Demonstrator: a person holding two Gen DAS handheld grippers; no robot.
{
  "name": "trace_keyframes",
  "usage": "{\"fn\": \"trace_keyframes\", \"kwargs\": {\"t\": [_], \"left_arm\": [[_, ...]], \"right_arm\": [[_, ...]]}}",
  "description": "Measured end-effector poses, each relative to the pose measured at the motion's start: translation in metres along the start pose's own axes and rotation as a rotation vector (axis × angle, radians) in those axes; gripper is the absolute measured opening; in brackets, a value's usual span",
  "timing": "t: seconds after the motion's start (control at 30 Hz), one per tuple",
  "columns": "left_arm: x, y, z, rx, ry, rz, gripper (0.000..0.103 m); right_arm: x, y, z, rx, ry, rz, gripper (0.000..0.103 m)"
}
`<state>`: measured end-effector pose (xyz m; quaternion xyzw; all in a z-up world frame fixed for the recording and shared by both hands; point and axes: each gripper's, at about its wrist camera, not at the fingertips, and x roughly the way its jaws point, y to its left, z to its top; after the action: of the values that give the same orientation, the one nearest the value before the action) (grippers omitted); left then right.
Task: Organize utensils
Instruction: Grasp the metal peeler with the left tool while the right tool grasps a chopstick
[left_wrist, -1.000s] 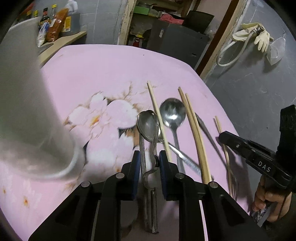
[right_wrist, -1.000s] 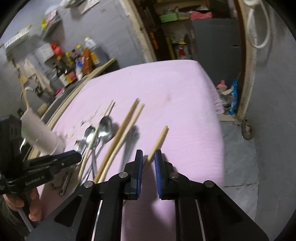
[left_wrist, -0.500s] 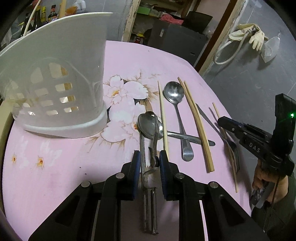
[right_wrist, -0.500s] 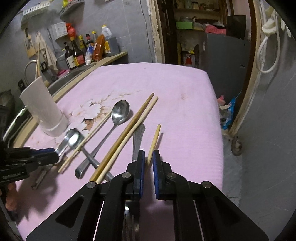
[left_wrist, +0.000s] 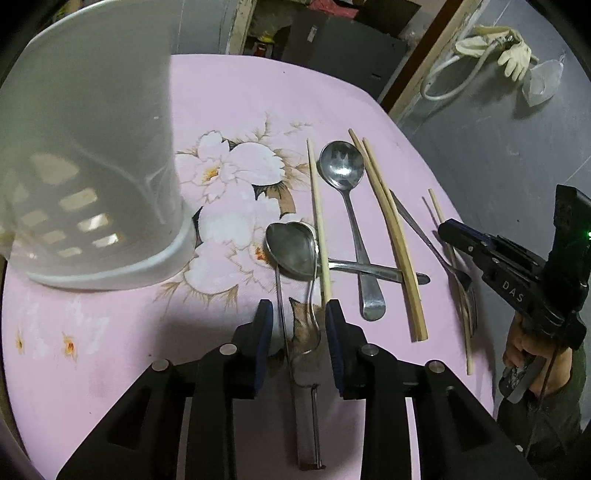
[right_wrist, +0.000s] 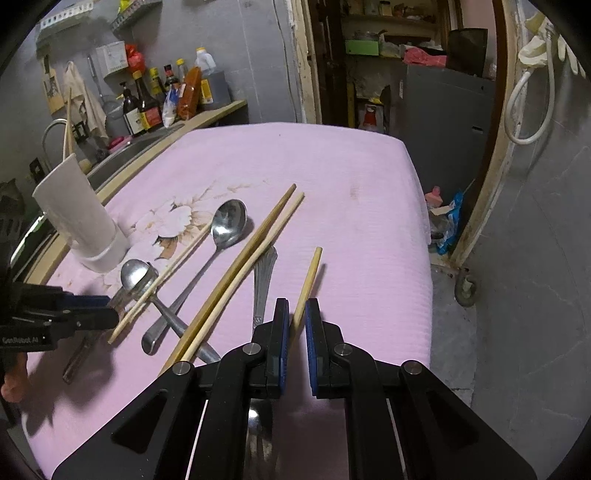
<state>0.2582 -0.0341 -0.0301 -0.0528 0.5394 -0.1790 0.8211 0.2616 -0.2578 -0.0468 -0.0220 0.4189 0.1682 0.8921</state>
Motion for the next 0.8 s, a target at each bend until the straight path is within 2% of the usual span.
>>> {"fn": "trace_keyframes", "kwargs": {"t": [0.1, 0.17, 0.33, 0.43, 0.5, 0.63, 0.8], "left_arm": [[0.004, -0.006, 0.003, 0.028, 0.012, 0.026, 0.024], [0.005, -0.009, 0.003, 0.039, 0.005, 0.052, 0.018], [0.002, -0.004, -0.003, 0.008, -0.025, 0.03, 0.016], [-0.005, -0.003, -0.01, 0.0, -0.06, 0.032, 0.015], [-0.015, -0.003, -0.017, 0.014, -0.103, 0.054, 0.015], [-0.038, -0.003, -0.026, 0.037, -0.197, 0.085, 0.015], [-0.066, -0.006, -0.034, 0.059, -0.369, 0.085, 0.015]], "right_arm": [[0.006, -0.001, 0.0, 0.004, 0.037, -0.008, 0.009], [0.008, -0.002, 0.002, 0.005, 0.052, -0.014, 0.01], [0.014, 0.001, 0.006, -0.012, 0.08, -0.035, 0.014], [0.013, 0.0, 0.006, -0.007, 0.065, -0.039, 0.011], [0.009, -0.001, 0.005, 0.022, 0.041, -0.014, 0.005], [-0.007, 0.001, 0.002, 0.066, -0.047, 0.011, 0.004], [-0.036, 0.013, 0.001, 0.062, -0.191, 0.019, 0.003]]}}
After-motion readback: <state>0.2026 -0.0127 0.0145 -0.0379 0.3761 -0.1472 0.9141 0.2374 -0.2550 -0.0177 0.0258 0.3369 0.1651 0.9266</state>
